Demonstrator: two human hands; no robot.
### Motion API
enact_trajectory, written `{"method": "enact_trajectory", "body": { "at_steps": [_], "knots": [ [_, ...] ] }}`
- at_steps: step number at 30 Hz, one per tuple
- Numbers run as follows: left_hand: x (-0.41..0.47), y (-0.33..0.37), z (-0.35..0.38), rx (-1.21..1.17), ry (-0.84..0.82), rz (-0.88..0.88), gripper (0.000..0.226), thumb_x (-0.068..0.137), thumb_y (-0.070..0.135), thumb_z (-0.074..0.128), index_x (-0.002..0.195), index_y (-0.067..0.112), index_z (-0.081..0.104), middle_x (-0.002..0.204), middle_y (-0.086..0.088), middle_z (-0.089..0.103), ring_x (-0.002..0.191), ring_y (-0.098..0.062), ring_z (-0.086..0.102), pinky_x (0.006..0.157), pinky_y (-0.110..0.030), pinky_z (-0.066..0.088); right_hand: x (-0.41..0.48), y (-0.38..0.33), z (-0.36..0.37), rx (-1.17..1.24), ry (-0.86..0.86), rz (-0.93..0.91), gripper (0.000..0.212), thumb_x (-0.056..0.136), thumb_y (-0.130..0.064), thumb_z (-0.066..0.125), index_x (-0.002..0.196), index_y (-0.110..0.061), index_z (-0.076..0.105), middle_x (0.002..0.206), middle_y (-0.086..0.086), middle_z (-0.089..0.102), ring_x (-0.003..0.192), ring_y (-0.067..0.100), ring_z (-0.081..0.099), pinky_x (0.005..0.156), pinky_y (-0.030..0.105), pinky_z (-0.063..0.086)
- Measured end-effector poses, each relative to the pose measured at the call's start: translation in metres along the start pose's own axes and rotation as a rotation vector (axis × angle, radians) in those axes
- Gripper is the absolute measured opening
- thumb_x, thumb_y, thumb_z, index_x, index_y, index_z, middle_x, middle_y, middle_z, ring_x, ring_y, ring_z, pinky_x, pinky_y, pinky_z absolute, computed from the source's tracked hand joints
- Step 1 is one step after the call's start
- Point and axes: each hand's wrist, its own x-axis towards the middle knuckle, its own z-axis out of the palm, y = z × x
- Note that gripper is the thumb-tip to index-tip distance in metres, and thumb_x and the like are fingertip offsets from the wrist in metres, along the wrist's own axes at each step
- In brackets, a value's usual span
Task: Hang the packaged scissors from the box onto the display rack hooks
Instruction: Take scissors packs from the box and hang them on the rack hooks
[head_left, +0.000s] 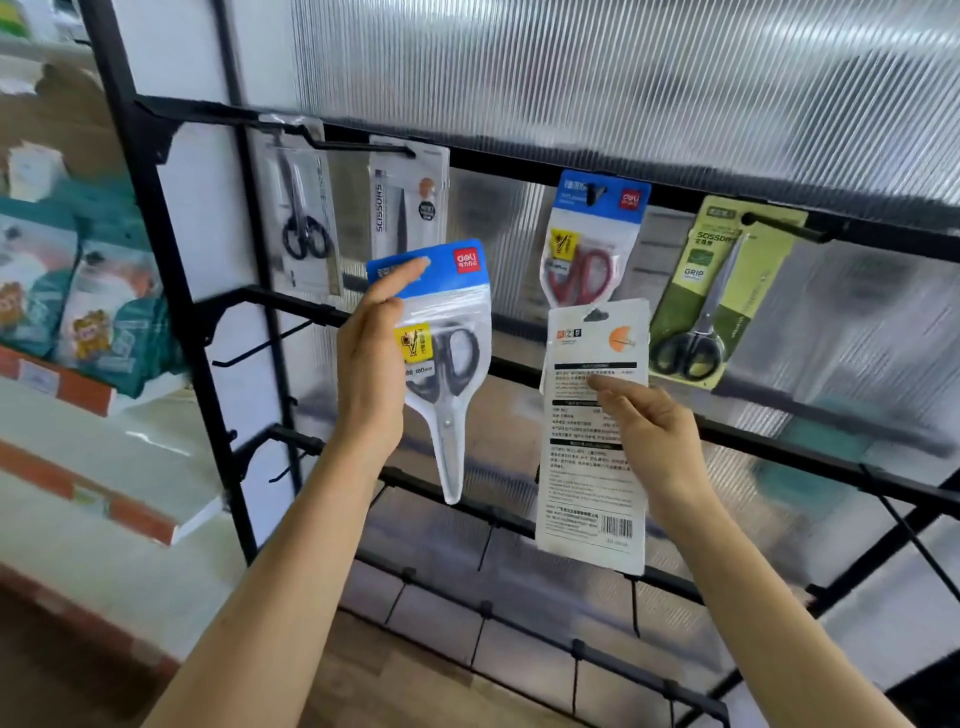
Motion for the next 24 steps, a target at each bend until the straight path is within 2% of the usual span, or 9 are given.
{"method": "enact_trajectory", "body": {
  "at_steps": [2,5,7,9,13,15,17,20,24],
  "knots": [
    [0.001,0.000,-0.004,-0.021,0.002,-0.028,0.041,0.072,0.019,0.038,0.083,0.037,0.074,0.120,-0.002,0.063,0.117,-0.022,0.054,0.103,-0.040,0.039,0.000,0.001,0.003,-0.012,-0.009,-0.006,0.039,0.089,-0.018,0.058,0.068,-0.049,0.070,0.089,-0.018,0.068,0.118,0.027,0.053,0.100,0.047,0.043],
    [0.003,-0.003,-0.008,-0.005,-0.001,-0.039,0.039,0.081,0.014,0.040,0.083,0.036,0.072,0.109,0.002,0.065,0.102,-0.015,0.058,0.092,-0.031,0.043,0.000,0.002,0.008,0.010,-0.012,0.013,0.035,0.089,-0.018,0.059,0.069,-0.043,0.072,0.102,-0.005,0.061,0.106,0.025,0.058,0.094,0.046,0.048],
    [0.002,-0.005,-0.009,0.060,-0.013,-0.017,0.039,0.090,0.006,0.040,0.089,0.035,0.066,0.101,0.012,0.064,0.094,-0.004,0.058,0.088,-0.022,0.043,-0.002,0.001,0.012,0.012,-0.023,0.014,0.031,0.090,-0.017,0.058,0.073,-0.040,0.071,0.099,-0.005,0.059,0.102,0.025,0.060,0.093,0.046,0.049],
    [0.001,-0.006,-0.008,0.100,-0.044,0.012,0.036,0.091,0.004,0.046,0.095,0.035,0.064,0.096,0.018,0.064,0.083,0.005,0.057,0.077,-0.011,0.043,-0.004,0.000,0.014,0.020,-0.027,0.021,0.028,0.090,-0.016,0.058,0.077,-0.038,0.069,0.099,-0.003,0.057,0.096,0.023,0.061,0.090,0.045,0.051],
    [-0.004,-0.006,-0.003,0.127,-0.157,0.030,0.037,0.088,0.003,0.055,0.103,0.037,0.061,0.090,0.018,0.067,0.068,-0.007,0.050,0.056,-0.012,0.041,-0.009,-0.004,0.011,0.044,-0.031,0.036,0.025,0.090,-0.013,0.056,0.081,-0.033,0.068,0.105,0.001,0.057,0.092,0.016,0.062,0.083,0.033,0.053],
    [-0.009,-0.006,0.004,0.172,-0.242,0.073,0.039,0.089,0.003,0.054,0.105,0.038,0.058,0.074,0.026,0.064,0.048,0.000,0.039,0.044,-0.008,0.031,-0.010,-0.006,0.006,0.052,-0.023,0.031,0.025,0.090,-0.011,0.056,0.082,-0.031,0.068,0.102,-0.001,0.056,0.088,0.012,0.062,0.079,0.027,0.051],
    [-0.017,-0.006,0.014,0.209,-0.329,0.146,0.039,0.090,0.002,0.053,0.107,0.038,0.054,0.069,0.027,0.062,0.040,0.000,0.036,0.042,-0.007,0.029,-0.012,-0.006,-0.001,0.045,-0.013,0.014,0.026,0.090,-0.009,0.056,0.082,-0.032,0.068,0.099,-0.003,0.054,0.084,0.009,0.061,0.074,0.020,0.051],
    [-0.029,-0.011,0.035,0.247,-0.439,0.253,0.038,0.090,0.003,0.055,0.112,0.034,0.052,0.088,0.018,0.062,0.037,0.000,0.034,0.042,-0.005,0.026,-0.017,-0.006,-0.016,-0.004,0.014,-0.012,0.030,0.090,-0.008,0.056,0.080,-0.034,0.067,0.100,0.000,0.054,0.083,0.009,0.061,0.073,0.014,0.051],
    [-0.046,-0.018,0.069,0.225,-0.553,0.252,0.037,0.090,0.004,0.054,0.115,0.032,0.052,0.068,0.021,0.058,0.037,-0.002,0.031,0.041,-0.006,0.024,-0.023,-0.011,-0.046,-0.015,0.067,-0.012,0.025,0.091,-0.007,0.053,0.088,-0.027,0.067,0.103,0.005,0.055,0.079,0.007,0.060,0.057,0.004,0.046]
  ]
}}
